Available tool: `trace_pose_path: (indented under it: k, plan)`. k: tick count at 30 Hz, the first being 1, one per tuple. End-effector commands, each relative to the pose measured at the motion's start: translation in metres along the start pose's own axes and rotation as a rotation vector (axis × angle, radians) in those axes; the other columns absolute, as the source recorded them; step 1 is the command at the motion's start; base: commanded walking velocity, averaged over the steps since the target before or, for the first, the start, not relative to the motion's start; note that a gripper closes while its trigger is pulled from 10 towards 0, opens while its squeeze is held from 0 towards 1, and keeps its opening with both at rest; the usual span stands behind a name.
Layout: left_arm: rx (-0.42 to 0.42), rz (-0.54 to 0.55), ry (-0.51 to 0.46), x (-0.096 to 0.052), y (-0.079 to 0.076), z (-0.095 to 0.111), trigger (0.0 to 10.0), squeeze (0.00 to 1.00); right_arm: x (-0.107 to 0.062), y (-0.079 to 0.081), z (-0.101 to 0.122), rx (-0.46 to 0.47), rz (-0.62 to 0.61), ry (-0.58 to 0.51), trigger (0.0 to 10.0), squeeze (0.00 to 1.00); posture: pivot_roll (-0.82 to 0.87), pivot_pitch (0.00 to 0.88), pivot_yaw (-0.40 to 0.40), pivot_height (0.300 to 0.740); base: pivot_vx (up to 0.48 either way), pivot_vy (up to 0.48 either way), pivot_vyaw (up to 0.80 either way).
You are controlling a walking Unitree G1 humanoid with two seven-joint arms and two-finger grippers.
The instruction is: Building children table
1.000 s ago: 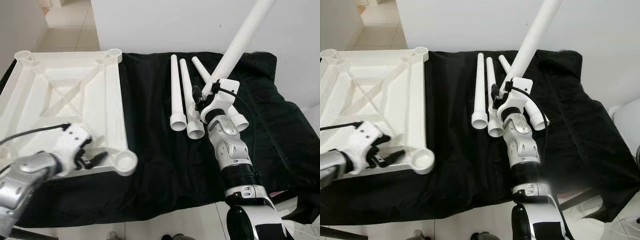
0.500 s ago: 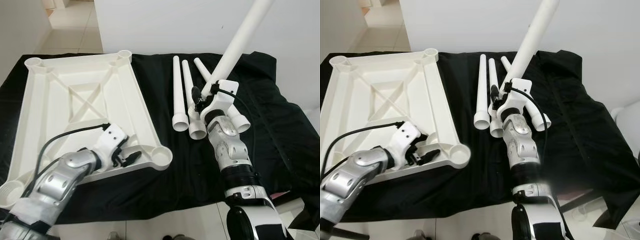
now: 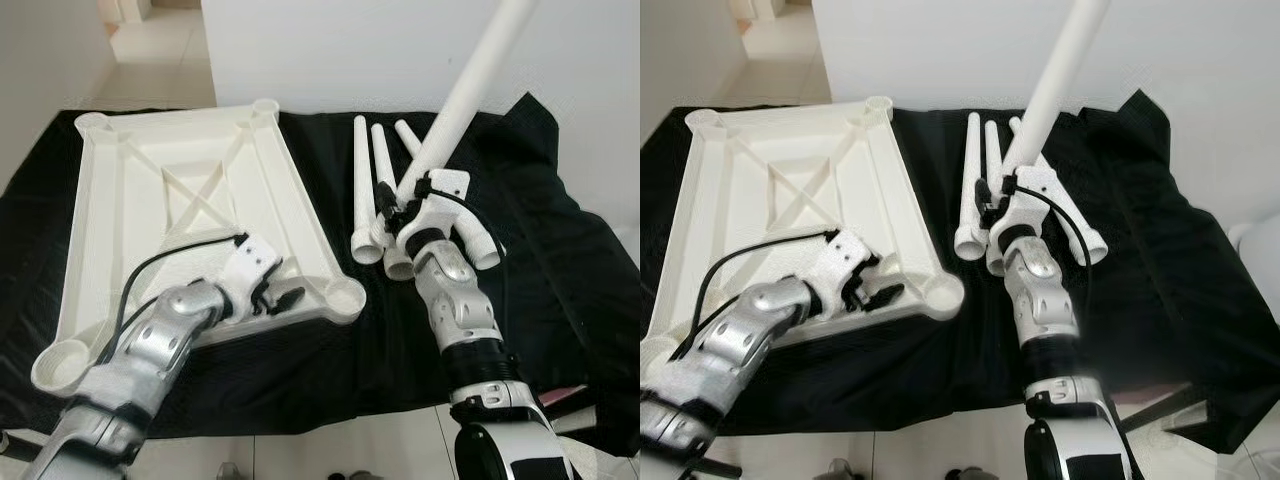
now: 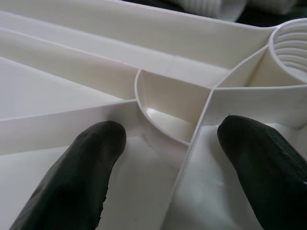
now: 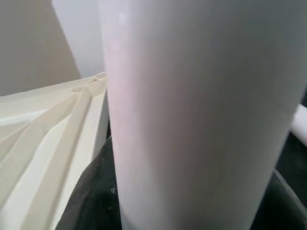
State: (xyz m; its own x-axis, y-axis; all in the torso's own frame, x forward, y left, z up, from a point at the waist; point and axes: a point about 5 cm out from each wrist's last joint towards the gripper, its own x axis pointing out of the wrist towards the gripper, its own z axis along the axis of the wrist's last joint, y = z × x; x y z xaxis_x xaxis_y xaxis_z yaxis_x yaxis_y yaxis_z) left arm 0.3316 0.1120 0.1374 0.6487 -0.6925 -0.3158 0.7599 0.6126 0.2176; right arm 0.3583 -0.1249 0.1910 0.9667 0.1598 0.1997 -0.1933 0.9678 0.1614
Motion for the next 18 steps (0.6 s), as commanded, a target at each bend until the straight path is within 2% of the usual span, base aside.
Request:
trace_pose_path:
  k: [1,6,7,11,12,13,16,18]
  plan:
    - [-0.053,0.404,0.055,-0.003,0.019,-0.018,10.0,0.00,-0.004,-0.002,0.004,0.003,0.006,-0.035,10.0,0.00,-0.02,0.089,-0.059,0.740,0.000,0.000,0.00]
    - [-0.060,0.354,-0.015,-0.008,0.020,-0.013,10.0,0.00,-0.012,-0.001,0.005,-0.001,0.042,-0.065,10.0,0.00,-0.02,0.089,-0.056,0.740,0.000,0.000,0.00]
    - [-0.088,0.337,-0.046,-0.012,0.022,-0.012,10.0,0.00,-0.016,-0.001,0.005,-0.009,0.046,-0.077,10.0,0.00,-0.03,0.090,-0.057,0.740,0.000,0.000,0.00]
    - [-0.112,0.309,-0.067,-0.017,0.025,-0.012,10.0,0.00,-0.020,-0.001,0.006,-0.007,0.063,-0.094,10.0,0.00,-0.02,0.092,-0.059,0.740,0.000,0.000,0.00]
    - [-0.143,0.276,-0.094,-0.021,0.025,-0.011,10.0,1.00,-0.023,-0.002,0.007,-0.017,0.074,-0.113,10.0,0.00,-0.02,0.092,-0.060,0.740,0.000,0.000,0.00]
    - [-0.143,0.276,-0.094,-0.021,0.025,-0.011,10.0,1.00,-0.023,-0.002,0.007,-0.017,0.074,-0.113,10.0,0.00,-0.02,0.092,-0.060,0.740,0.000,0.000,0.00]
    - [-0.177,0.153,-0.181,-0.034,0.019,-0.006,10.0,1.00,-0.032,-0.005,0.005,-0.032,0.098,-0.121,10.0,0.00,-0.01,0.092,-0.064,0.740,0.000,0.000,0.00]
    - [-0.171,0.141,-0.194,-0.037,0.018,-0.005,10.0,1.00,-0.035,-0.005,0.004,-0.056,0.108,-0.124,10.0,0.00,-0.01,0.093,-0.066,0.740,0.000,0.000,0.00]
